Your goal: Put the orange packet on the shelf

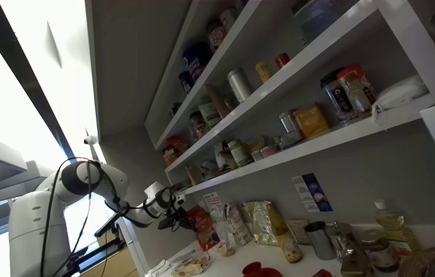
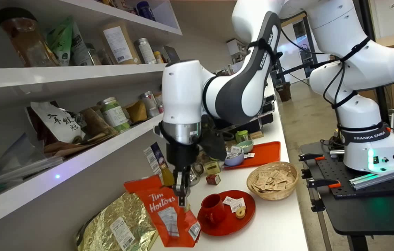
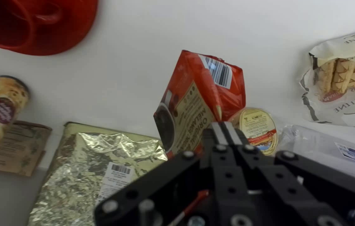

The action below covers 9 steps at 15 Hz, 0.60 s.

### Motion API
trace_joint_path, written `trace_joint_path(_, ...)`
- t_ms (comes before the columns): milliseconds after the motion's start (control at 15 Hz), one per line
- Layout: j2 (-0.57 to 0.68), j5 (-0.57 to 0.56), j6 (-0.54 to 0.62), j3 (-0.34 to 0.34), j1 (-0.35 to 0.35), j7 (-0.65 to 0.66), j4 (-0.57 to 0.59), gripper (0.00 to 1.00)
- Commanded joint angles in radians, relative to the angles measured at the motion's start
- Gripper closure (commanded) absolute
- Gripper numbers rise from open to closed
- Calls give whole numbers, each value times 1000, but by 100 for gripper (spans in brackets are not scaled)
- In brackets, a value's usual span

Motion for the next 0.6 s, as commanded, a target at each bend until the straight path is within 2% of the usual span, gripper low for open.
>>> trace_joint_path(0,-238,-77,-151,100,-103,75,-152,99)
trace_joint_path(267,-455,-35,-316,255,-284,85,-271,99)
trace_joint_path(533,-669,78,-435,360,-460,47,-377,99)
